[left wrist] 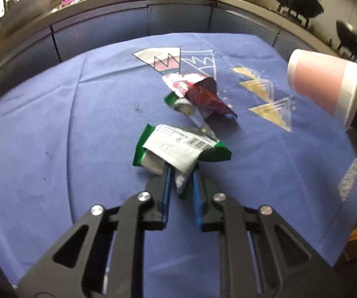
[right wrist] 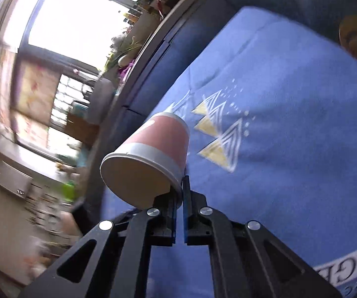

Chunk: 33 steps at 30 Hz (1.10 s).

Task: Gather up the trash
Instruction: 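Carry the packet and cup to the wastebasket and open both grippers over it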

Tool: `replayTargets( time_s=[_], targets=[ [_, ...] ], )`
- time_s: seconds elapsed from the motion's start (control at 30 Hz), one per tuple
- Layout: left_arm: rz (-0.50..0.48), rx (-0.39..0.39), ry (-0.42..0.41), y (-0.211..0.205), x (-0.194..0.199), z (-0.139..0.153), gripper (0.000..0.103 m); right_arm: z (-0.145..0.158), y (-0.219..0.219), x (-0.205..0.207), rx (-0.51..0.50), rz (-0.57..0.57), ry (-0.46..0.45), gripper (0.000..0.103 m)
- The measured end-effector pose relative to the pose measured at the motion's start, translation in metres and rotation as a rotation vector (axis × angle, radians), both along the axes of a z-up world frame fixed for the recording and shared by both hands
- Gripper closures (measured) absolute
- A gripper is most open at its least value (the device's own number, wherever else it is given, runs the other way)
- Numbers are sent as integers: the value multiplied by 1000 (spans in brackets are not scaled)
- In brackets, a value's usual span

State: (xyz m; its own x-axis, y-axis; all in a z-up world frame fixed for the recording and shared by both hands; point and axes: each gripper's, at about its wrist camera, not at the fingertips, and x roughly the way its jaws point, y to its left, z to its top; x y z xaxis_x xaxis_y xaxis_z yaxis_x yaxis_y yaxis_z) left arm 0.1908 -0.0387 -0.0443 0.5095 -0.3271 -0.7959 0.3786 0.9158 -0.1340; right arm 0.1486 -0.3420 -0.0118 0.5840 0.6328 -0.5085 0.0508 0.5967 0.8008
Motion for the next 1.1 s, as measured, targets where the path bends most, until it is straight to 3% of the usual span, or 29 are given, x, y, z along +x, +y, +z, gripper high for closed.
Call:
replayTargets(
  time_s=[0.27,1.1],
  targets=[
    [-1,-94,40,10,-18,11,89,4,-16,-8,147,19,30,100],
    [-73,-205,10,6,-42,45,90,-9,-12,-18,128,14,64,100]
  ],
)
